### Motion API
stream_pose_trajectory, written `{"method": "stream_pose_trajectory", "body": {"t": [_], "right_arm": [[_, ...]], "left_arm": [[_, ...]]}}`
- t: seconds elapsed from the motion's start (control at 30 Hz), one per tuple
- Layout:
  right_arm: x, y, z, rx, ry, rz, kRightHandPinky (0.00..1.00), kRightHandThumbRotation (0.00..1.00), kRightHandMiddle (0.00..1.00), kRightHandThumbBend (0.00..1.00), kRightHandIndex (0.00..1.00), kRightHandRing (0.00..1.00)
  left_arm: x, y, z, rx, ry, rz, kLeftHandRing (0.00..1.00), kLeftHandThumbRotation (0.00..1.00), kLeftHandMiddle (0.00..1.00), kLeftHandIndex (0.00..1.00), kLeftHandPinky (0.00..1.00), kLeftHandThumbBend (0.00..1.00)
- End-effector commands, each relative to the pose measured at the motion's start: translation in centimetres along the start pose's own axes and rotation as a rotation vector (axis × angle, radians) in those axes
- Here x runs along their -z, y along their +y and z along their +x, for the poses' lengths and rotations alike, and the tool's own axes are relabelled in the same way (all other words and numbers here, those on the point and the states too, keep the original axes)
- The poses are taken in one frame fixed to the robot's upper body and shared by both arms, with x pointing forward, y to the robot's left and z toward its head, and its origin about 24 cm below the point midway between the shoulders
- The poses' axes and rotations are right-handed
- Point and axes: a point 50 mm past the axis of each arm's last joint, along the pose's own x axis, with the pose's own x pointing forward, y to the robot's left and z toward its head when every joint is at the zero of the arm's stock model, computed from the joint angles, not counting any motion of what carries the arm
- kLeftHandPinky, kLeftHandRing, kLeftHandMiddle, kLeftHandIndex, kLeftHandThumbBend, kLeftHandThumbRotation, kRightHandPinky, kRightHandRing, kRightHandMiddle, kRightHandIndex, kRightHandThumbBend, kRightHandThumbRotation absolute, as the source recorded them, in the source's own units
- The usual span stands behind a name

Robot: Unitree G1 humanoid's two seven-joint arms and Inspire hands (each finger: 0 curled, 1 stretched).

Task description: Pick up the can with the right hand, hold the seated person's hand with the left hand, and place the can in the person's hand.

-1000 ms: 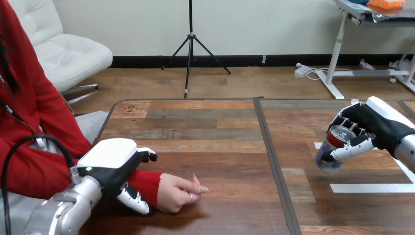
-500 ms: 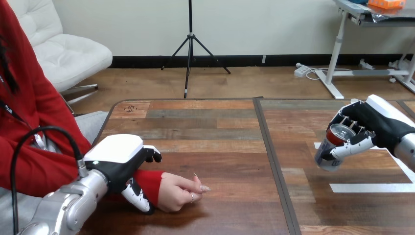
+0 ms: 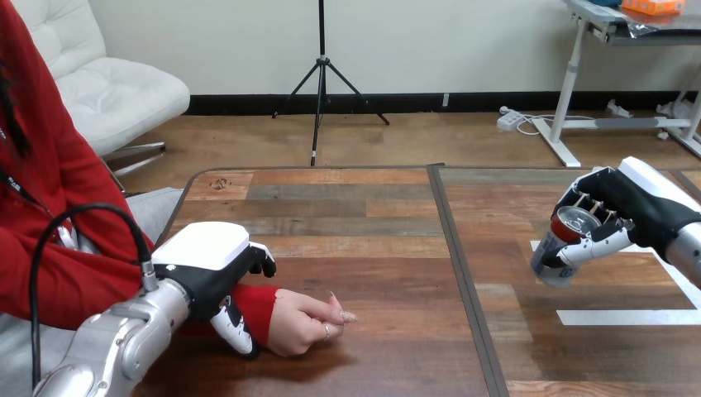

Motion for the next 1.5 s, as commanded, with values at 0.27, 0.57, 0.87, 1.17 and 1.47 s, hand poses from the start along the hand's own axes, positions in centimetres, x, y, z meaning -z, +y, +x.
{"method": "stream_pose_trajectory", "body": {"t": [0.27, 0.57, 0.87, 1.17, 1.47], "right_arm": [[-2.47, -4.65, 0.28, 0.149, -0.102, -0.019, 0.37, 0.00, 0.43, 0.77, 0.48, 0.39], [-2.37, -4.69, 0.22, 0.152, -0.100, -0.016, 0.37, 0.00, 0.43, 0.77, 0.48, 0.39], [-2.37, -4.83, 0.19, 0.159, -0.098, -0.028, 0.35, 0.00, 0.43, 0.78, 0.48, 0.39], [-2.38, -4.95, 0.10, 0.167, -0.105, -0.039, 0.36, 0.00, 0.43, 0.78, 0.48, 0.39], [-2.38, -5.07, 0.07, 0.177, -0.102, -0.055, 0.33, 0.00, 0.42, 0.79, 0.47, 0.36]], "left_arm": [[0.77, 0.84, 0.65, 0.024, 0.060, 0.047, 0.75, 0.11, 0.76, 0.70, 0.72, 0.91], [0.80, 0.93, 0.71, 0.048, 0.076, 0.069, 0.70, 0.09, 0.72, 0.68, 0.65, 0.91], [0.72, 1.07, 0.65, 0.112, 0.111, 0.098, 0.65, 0.07, 0.68, 0.66, 0.58, 0.90], [0.67, 1.13, 0.61, 0.160, 0.142, 0.095, 0.61, 0.02, 0.65, 0.64, 0.51, 0.88], [0.65, 1.18, 0.63, 0.204, 0.165, 0.098, 0.62, 0.00, 0.66, 0.64, 0.50, 0.85]]}}
